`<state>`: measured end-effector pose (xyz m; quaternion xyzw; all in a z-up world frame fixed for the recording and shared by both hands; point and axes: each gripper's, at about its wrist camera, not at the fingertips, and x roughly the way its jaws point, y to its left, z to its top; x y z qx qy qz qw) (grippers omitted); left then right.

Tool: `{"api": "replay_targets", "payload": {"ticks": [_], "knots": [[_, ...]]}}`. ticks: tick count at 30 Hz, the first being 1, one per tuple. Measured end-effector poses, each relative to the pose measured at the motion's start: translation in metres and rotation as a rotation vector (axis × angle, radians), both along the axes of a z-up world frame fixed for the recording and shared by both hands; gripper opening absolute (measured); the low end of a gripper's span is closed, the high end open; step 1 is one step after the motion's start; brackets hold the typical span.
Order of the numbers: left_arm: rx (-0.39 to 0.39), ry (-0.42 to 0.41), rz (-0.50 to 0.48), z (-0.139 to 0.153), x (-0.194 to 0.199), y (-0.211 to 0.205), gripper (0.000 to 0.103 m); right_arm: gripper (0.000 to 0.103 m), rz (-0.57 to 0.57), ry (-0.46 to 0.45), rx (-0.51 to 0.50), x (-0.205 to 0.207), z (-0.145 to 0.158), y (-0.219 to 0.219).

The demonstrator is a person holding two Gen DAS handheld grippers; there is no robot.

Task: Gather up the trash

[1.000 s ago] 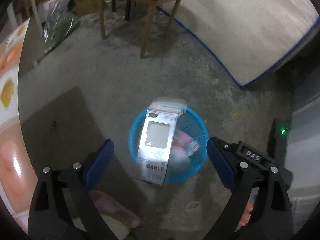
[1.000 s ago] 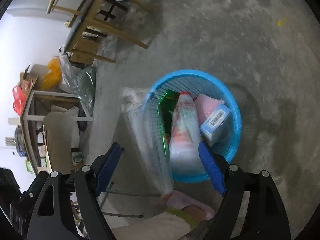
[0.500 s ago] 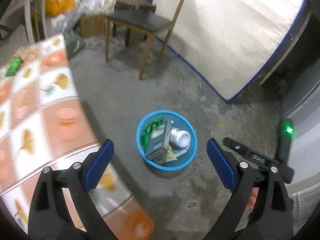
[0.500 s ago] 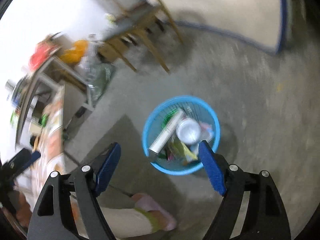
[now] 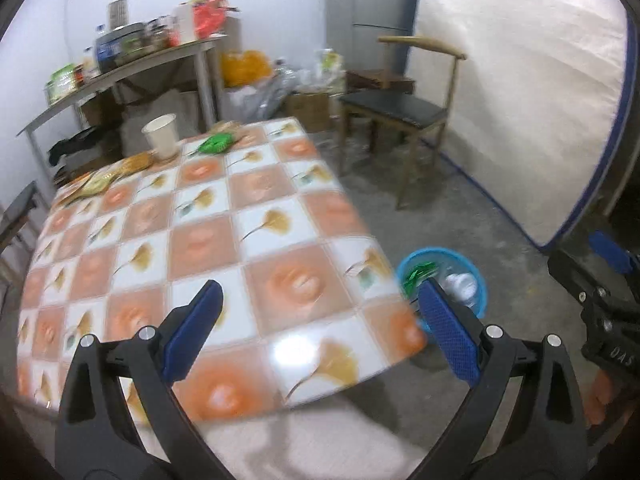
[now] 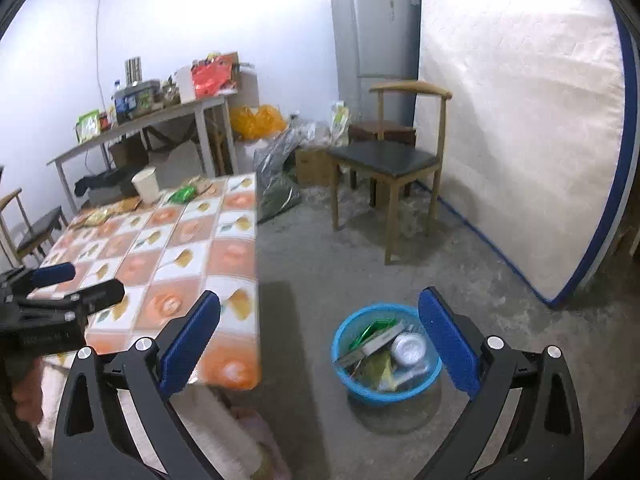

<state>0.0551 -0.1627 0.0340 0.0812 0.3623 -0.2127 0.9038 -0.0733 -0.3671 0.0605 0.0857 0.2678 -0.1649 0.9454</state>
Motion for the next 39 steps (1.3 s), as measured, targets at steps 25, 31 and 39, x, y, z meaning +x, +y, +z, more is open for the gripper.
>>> {"api": "replay_targets", "payload": {"ticks": [25, 31, 39], "knots": [[0.092, 0.072, 0.347, -0.033, -0.013, 0.076, 0.094, 0.096, -0.037, 0.268, -0.022, 0.002, -0.046, 0.066], [0.107, 0.046, 0.346, -0.03, -0.014, 0.075, 0.094, 0.096, -0.031, 0.272, -0.044, 0.004, -0.046, 0.067], [0.111, 0.048, 0.337, -0.027, -0.015, 0.07, 0.094, 0.096, -0.043, 0.272, -0.042, 0.004, -0.046, 0.063]]}}
